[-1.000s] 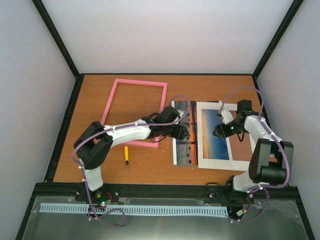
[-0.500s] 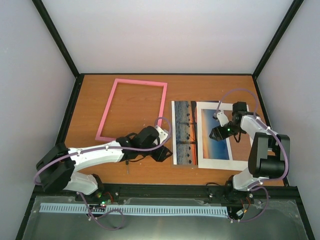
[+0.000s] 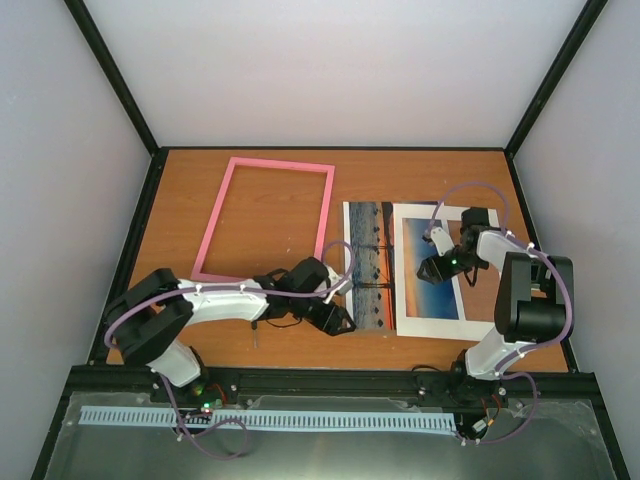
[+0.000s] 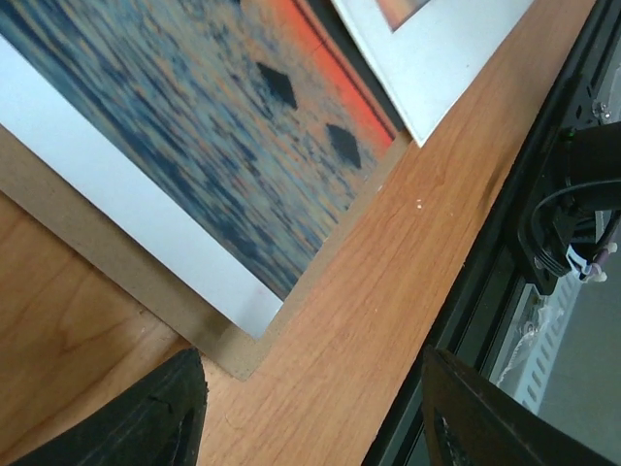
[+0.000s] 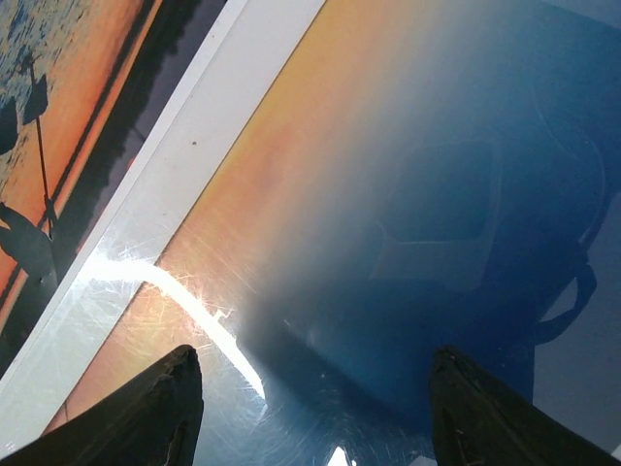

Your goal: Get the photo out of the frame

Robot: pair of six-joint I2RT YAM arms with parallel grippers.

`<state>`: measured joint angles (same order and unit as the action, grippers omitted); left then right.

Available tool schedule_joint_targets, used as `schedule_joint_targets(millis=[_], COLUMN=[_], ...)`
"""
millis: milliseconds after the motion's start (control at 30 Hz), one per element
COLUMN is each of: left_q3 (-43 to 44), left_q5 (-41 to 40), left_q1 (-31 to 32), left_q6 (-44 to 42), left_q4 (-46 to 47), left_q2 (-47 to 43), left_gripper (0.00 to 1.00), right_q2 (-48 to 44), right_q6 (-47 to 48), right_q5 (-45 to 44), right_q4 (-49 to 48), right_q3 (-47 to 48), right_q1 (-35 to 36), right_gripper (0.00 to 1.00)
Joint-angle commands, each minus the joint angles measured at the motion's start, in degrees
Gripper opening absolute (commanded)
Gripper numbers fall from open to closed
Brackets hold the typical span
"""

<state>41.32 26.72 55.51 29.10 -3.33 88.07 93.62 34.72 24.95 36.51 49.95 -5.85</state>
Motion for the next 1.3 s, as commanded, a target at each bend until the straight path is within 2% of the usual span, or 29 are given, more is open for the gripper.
schedule_joint_targets(millis=[0, 233, 600, 1000, 1267], left_q3=[2.3, 0.4, -1.2, -0.4, -0.7], left_q5=[3.7, 6.8, 13.2, 19.4, 20.6], left_q1=[-0.6, -1.8, -5.9, -6.5, -6.5], left_q6=[4.8, 10.7, 13.3, 14.1, 14.0], left_q4=[2.2, 7.1, 10.6, 12.9, 13.1], left_q2=[3.6, 6.3, 8.5, 13.3, 12.7], left_gripper=[0.61, 0.61, 0.61, 0.59, 0.57], right_q2=[2.1, 2.0, 2.0, 2.0, 1.9], right_q6=[0.4, 0.4, 0.4, 0.4, 0.3], right_q5=[-1.9, -1.5, -1.0, -1.4, -1.4], right_q4=[0.1, 0.3, 0.3, 0.2, 0.2], right_q3=[-1.5, -1.7, -1.3, -1.5, -1.4], right_q1=[0.3, 0.2, 0.2, 0.3, 0.2], right_gripper=[0.62, 0.62, 0.62, 0.62, 0.62])
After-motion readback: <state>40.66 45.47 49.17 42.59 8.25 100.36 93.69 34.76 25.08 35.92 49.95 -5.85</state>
